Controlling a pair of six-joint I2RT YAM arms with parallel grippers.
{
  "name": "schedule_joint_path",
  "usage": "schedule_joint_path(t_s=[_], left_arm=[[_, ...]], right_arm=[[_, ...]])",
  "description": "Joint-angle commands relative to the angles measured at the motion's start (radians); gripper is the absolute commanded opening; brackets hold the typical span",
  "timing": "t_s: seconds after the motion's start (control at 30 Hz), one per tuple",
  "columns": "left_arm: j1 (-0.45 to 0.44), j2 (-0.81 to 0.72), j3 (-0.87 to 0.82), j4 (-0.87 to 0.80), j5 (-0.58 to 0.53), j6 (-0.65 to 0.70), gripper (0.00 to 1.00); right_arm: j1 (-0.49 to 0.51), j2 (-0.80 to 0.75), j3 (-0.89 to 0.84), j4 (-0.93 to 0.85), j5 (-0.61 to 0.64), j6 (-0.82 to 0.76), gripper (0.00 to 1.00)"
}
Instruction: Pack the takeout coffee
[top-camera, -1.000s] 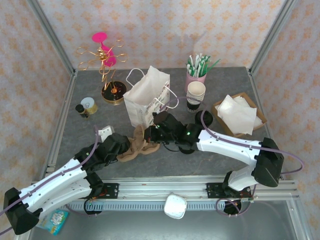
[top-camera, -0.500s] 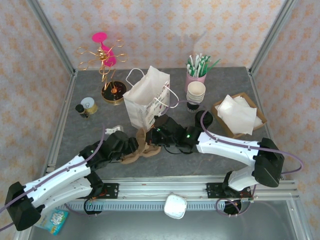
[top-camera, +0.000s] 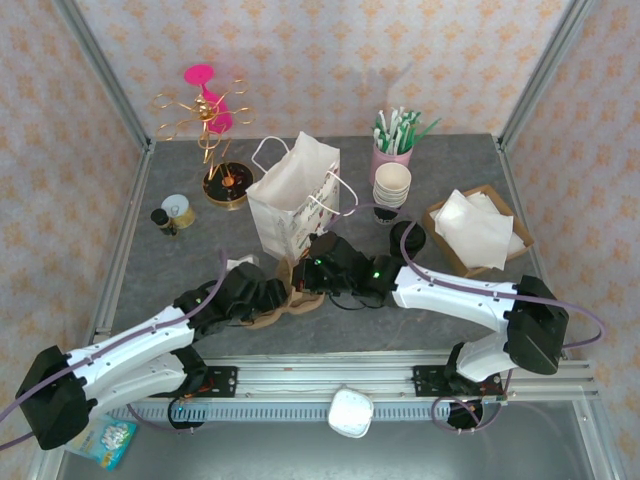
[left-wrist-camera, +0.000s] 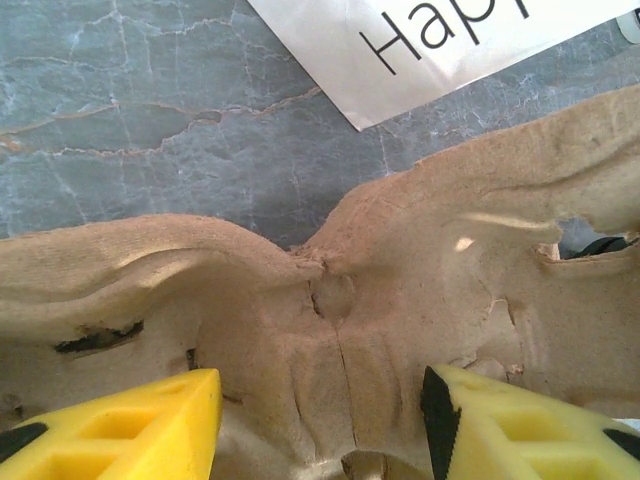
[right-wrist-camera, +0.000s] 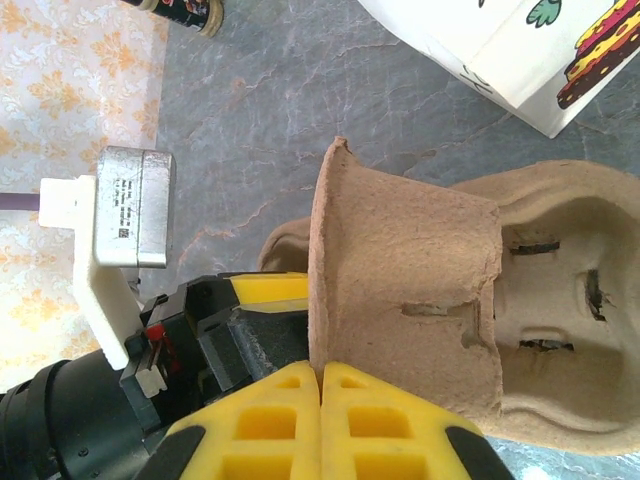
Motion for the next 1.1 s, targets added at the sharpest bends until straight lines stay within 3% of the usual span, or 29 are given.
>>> schedule_joint_path(t_s=[0.0,0.63,0.87,1.07], left_arm=[[0.003,0.014,-0.023,0.007,-0.016,-0.014,0.57],[0.005,0.030,-0.030,0.012,-0.025,-0.017,0.43],[0.005,0.009,-0.028,-0.007,-0.040,-0.021,0.38],[0.006,-0.007,-0.028,-0.013,-0.039,-0.022,0.36]], right_arm=[[0.006,-0.022,-0.012,0.047,0.021,0.017,0.00],[0.006,-0.030,-0.037,0.051,0.031,0.020,0.00],[-0.002,-0.052,-0.042,0.034,0.057,0.012,0.25],[-0.039,-0.081,-0.070,0.023,0.047,0.017,0.37]])
